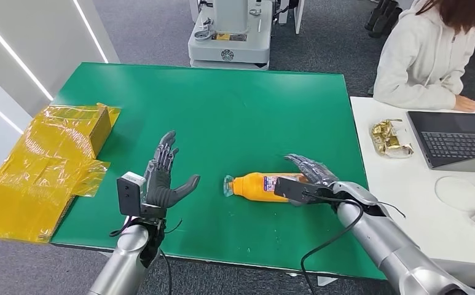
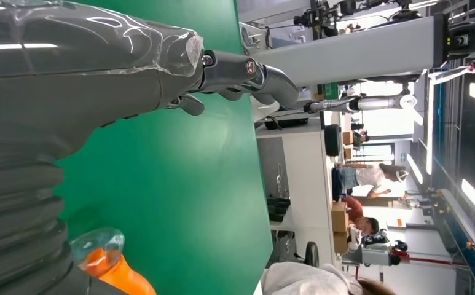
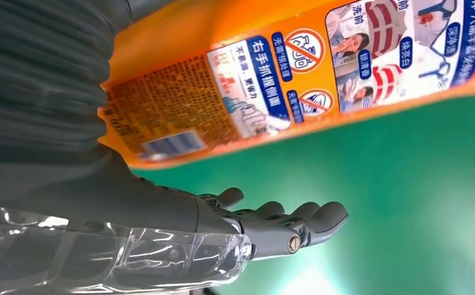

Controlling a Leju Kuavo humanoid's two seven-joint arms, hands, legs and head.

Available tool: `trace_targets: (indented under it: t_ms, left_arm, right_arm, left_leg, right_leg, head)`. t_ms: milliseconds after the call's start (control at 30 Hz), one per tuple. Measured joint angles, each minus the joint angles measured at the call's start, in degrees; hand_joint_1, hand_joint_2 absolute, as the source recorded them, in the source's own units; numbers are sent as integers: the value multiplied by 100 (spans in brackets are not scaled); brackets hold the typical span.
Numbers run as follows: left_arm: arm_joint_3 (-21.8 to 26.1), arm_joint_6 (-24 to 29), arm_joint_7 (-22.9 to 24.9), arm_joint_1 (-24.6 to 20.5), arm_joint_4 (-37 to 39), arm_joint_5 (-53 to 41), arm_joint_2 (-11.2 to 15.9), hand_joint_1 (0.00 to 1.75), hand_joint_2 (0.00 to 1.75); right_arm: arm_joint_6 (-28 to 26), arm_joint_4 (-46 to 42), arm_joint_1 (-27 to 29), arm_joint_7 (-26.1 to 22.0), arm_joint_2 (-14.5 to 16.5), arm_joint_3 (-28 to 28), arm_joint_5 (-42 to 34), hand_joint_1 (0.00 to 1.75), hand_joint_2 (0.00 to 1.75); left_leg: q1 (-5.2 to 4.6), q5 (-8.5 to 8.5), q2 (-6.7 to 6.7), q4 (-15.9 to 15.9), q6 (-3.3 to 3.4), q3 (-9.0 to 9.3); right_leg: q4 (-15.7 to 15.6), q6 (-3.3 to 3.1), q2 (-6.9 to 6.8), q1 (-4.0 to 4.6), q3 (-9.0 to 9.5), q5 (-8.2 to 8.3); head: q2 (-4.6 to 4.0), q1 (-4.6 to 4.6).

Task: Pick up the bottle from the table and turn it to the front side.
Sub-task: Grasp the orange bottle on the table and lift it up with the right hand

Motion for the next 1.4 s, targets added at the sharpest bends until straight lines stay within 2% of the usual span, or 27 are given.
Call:
trace_targets:
  t_ms: [533, 567, 633, 667, 700, 833, 867, 967, 1067, 1133, 1167, 1267, 1300, 1400]
  left_arm:
    - [0, -136, -51, 7, 144, 331, 94, 0, 175]
    - [0, -137, -52, 9, 145, 337, 103, 0, 175]
    - [0, -136, -58, 12, 146, 351, 117, 0, 175]
    - [0, -136, -62, 15, 147, 357, 125, 0, 175]
    - [0, -135, -66, 18, 149, 362, 132, 0, 175]
    - [0, -130, -70, 29, 152, 372, 151, 0, 175]
    - [0, -128, -69, 29, 152, 375, 154, 0, 175]
    - [0, -123, -60, 30, 152, 391, 157, 0, 175]
    - [0, -134, -4, 32, 152, 441, 157, 0, 175]
    - [0, -143, 18, 35, 152, 464, 156, 0, 175]
    - [0, -145, 19, 39, 152, 468, 155, 0, 175]
    - [0, -149, 26, 58, 152, 479, 155, 0, 175]
    - [0, -151, 30, 68, 152, 481, 155, 0, 175]
    - [2, -167, 42, 105, 151, 481, 149, 0, 175]
  right_arm:
    - [215, 173, -119, -225, -4, 576, -698, 0, 175]
    - [215, 173, -123, -219, -8, 606, -705, 8, 175]
    - [203, 172, -135, -202, -24, 672, -716, 87, 175]
    - [183, 171, -142, -188, -33, 711, -715, 123, 175]
    - [154, 171, -149, -174, -43, 754, -706, 151, 175]
    - [27, 149, -180, -95, -78, 951, -616, 116, 175]
    - [13, 136, -189, -69, -87, 1003, -593, 112, 175]
    - [15, 75, -222, 32, -127, 1147, -529, 112, 175]
    - [32, -21, -270, 163, -205, 1301, -449, 101, 175]
    - [40, -88, -305, 237, -260, 1405, -399, 100, 175]
    - [51, -119, -320, 266, -287, 1452, -379, 112, 175]
    - [128, -208, -372, 345, -371, 1573, -329, 166, 175]
    - [159, -230, -394, 369, -398, 1609, -312, 175, 175]
    - [205, -261, -449, 403, -459, 1702, -288, 175, 175]
  left_leg:
    - [1, -1, 8, 0, 0, 15]
    - [1, -1, 9, 0, 0, 17]
    - [1, -1, 8, 0, 0, 22]
    - [1, -1, 8, 0, 0, 25]
    - [1, -1, 8, 0, 0, 26]
    - [1, 0, 7, 1, 0, 28]
    - [1, 0, 7, 1, 0, 29]
    - [1, 0, 7, 2, 0, 31]
    - [1, 0, 7, 3, 0, 32]
    - [1, 0, 6, 3, 0, 32]
    - [1, 0, 5, 3, 0, 32]
    - [0, 0, 3, 3, 0, 32]
    - [0, 0, 3, 3, 0, 32]
    - [0, -1, 3, 3, 1, 34]
  right_leg:
    - [-1, 0, 7, 1, 10, 0]
    - [-1, 0, 7, 1, 12, 0]
    - [-1, 0, 7, 1, 18, 0]
    - [-1, 0, 6, 1, 21, 0]
    - [-1, 0, 6, 1, 23, 0]
    - [-1, 0, 5, 1, 27, 0]
    - [-2, 0, 5, 1, 28, 0]
    - [-2, 1, 6, 0, 29, 1]
    - [-2, 1, 6, 0, 29, 1]
    - [-2, 1, 5, 0, 29, 1]
    - [-2, 1, 4, 0, 29, 1]
    - [-2, 1, 3, 0, 31, 0]
    - [-2, 1, 3, 0, 32, 0]
    - [-3, 1, 2, 0, 35, 0]
  head:
    - [0, -1]
    - [0, -1]
    - [0, -1]
    - [0, 0]
    - [0, 0]
    - [0, 0]
    - [0, 1]
    - [0, 1]
    - [0, 0]
    - [0, 0]
    - [0, 1]
    - [0, 0]
    - [0, -1]
    - [0, 0]
